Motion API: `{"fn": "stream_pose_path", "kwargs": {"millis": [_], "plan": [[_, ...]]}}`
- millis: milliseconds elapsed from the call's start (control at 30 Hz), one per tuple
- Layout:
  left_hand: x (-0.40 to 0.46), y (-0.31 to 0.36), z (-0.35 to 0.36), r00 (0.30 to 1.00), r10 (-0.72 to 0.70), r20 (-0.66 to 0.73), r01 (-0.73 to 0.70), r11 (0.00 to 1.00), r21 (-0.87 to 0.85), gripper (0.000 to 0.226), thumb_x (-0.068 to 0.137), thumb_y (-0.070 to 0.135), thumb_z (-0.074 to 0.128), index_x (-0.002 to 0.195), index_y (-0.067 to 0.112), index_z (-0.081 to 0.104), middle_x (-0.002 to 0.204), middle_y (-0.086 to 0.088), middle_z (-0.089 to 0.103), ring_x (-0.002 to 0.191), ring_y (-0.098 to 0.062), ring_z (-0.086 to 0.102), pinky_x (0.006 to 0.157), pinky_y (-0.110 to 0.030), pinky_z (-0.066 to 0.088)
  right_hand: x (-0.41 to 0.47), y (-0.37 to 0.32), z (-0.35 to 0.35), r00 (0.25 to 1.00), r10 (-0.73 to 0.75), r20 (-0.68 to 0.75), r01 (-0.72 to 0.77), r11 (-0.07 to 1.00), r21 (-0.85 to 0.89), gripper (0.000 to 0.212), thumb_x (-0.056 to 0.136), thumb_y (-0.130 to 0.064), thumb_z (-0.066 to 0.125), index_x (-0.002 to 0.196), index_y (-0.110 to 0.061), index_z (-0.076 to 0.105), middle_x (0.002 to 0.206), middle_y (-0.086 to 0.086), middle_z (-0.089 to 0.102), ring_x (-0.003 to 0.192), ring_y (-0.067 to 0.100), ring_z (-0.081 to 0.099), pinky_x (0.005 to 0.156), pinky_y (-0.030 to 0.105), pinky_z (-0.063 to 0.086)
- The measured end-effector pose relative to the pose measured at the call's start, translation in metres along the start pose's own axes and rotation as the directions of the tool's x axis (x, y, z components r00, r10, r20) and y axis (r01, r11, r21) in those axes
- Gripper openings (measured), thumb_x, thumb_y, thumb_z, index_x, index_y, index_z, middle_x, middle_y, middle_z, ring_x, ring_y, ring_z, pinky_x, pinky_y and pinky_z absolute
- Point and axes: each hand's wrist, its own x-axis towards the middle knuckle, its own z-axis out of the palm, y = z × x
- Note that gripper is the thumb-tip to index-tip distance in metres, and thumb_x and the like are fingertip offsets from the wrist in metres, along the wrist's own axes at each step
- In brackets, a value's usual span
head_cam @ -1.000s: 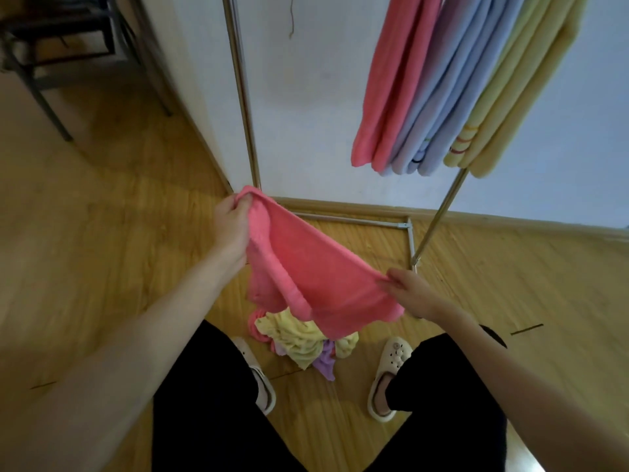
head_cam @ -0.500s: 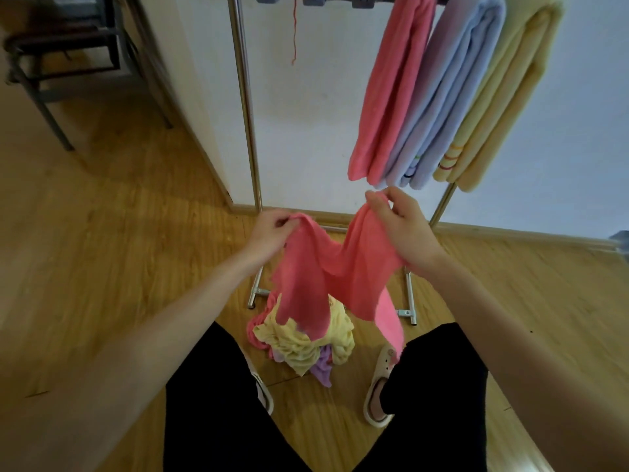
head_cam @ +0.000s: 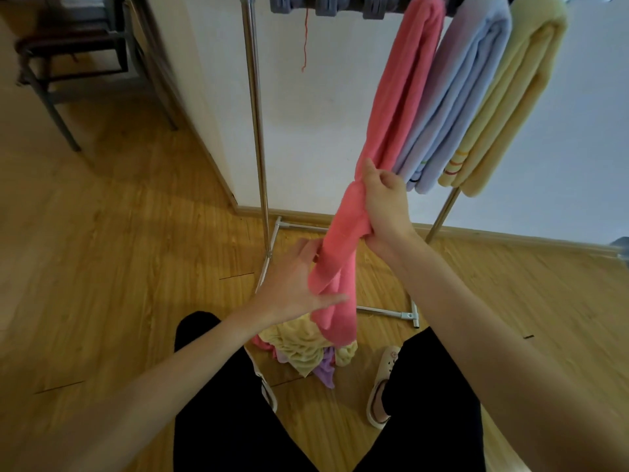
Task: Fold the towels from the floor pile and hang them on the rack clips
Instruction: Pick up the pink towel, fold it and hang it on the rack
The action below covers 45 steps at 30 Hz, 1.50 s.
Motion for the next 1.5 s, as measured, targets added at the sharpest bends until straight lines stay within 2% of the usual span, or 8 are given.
{"fn": "stream_pose_path", "kwargs": {"millis": [167, 400, 667, 833, 1033, 1233, 1367, 1500], "plan": [[-0.001, 0.006, 0.0, 0.97, 0.041, -0.24, -0.033, 0.999, 0.035, 0.044, 0.089, 0.042, 0.055, 0.122, 0.014, 0.055, 0.107, 0.004, 0.062, 0.089, -0.008, 0.059, 0.082, -0.028, 0.053, 0.0, -0.011, 0.003, 0.997, 0.067, -0.043, -0.064, 0.995, 0.074, 0.034, 0.1, -0.027, 0.044, 0.071, -0.013, 0.037, 0.049, -0.004, 0.031, 0.042, 0.01, 0.035, 0.044, 0.025, 0.029], [-0.008, -0.001, -0.014, 0.975, 0.056, -0.216, -0.081, 0.99, -0.111, 0.022, 0.091, 0.025, 0.06, 0.105, 0.012, 0.07, 0.076, 0.019, 0.061, 0.066, 0.005, 0.059, 0.058, -0.009, 0.041, 0.009, -0.007, -0.023, 0.978, 0.154, -0.142, -0.139, 0.984, 0.11, 0.03, 0.1, -0.027, 0.045, 0.073, -0.014, 0.042, 0.058, 0.0, 0.036, 0.048, 0.011, 0.038, 0.042, 0.023, 0.033], [-0.011, 0.017, -0.032, 0.941, -0.154, -0.301, 0.015, 0.909, -0.418, 0.019, 0.087, 0.014, 0.065, 0.086, 0.033, 0.069, 0.076, 0.006, 0.072, 0.07, -0.013, 0.067, 0.064, -0.032, 0.055, 0.01, 0.022, -0.058, 0.903, 0.349, -0.249, -0.336, 0.937, 0.097, 0.017, 0.094, -0.016, 0.055, 0.083, -0.01, 0.044, 0.074, 0.004, 0.046, 0.065, 0.014, 0.048, 0.061, 0.03, 0.044], [-0.008, 0.032, -0.037, 0.913, -0.221, -0.344, 0.029, 0.874, -0.486, 0.022, 0.092, 0.012, 0.059, 0.091, 0.032, 0.069, 0.079, 0.009, 0.072, 0.076, -0.008, 0.068, 0.071, -0.025, 0.056, -0.005, 0.05, -0.072, 0.925, 0.36, -0.122, -0.36, 0.933, 0.024, 0.012, 0.09, -0.008, 0.061, 0.096, -0.006, 0.051, 0.066, 0.003, 0.046, 0.048, 0.009, 0.043, 0.036, 0.017, 0.035], [-0.004, 0.041, -0.04, 0.851, -0.379, -0.364, 0.109, 0.805, -0.582, 0.017, 0.094, 0.013, 0.056, 0.091, 0.024, 0.07, 0.079, 0.003, 0.071, 0.076, -0.013, 0.068, 0.074, -0.041, 0.059, -0.029, 0.064, -0.088, 0.919, 0.331, 0.212, -0.321, 0.944, -0.082, 0.011, 0.083, 0.009, 0.06, 0.087, -0.001, 0.062, 0.079, 0.011, 0.062, 0.068, 0.016, 0.056, 0.058, 0.018, 0.048], [-0.003, 0.051, -0.045, 0.825, -0.404, -0.396, 0.12, 0.809, -0.576, 0.016, 0.095, 0.016, 0.055, 0.09, 0.022, 0.069, 0.083, -0.006, 0.07, 0.079, -0.02, 0.068, 0.073, -0.04, 0.059, -0.044, 0.073, -0.086, 0.915, 0.141, 0.377, -0.008, 0.943, -0.334, 0.034, 0.073, 0.014, 0.066, 0.098, -0.008, 0.069, 0.089, 0.003, 0.07, 0.079, 0.007, 0.065, 0.071, 0.019, 0.052], [-0.001, 0.053, -0.053, 0.789, -0.43, -0.438, 0.103, 0.797, -0.595, 0.019, 0.095, 0.014, 0.055, 0.084, 0.022, 0.068, 0.077, -0.001, 0.068, 0.073, -0.015, 0.067, 0.071, -0.036, 0.058, -0.046, 0.09, -0.08, 0.917, -0.147, 0.371, 0.348, 0.751, -0.561, 0.008, 0.087, -0.01, 0.066, 0.094, -0.009, 0.071, 0.089, -0.001, 0.059, 0.076, 0.006, 0.056, 0.067, 0.017, 0.046], [0.003, 0.047, -0.058, 0.741, -0.483, -0.467, 0.128, 0.784, -0.608, 0.016, 0.095, 0.014, 0.056, 0.086, 0.016, 0.069, 0.076, -0.002, 0.068, 0.075, -0.018, 0.067, 0.075, -0.043, 0.058, -0.049, 0.102, -0.076, 0.797, -0.438, 0.415, 0.599, 0.489, -0.634, 0.026, 0.096, -0.022, 0.052, 0.103, -0.004, 0.069, 0.099, 0.006, 0.051, 0.076, 0.014, 0.052, 0.059, 0.026, 0.047]]}}
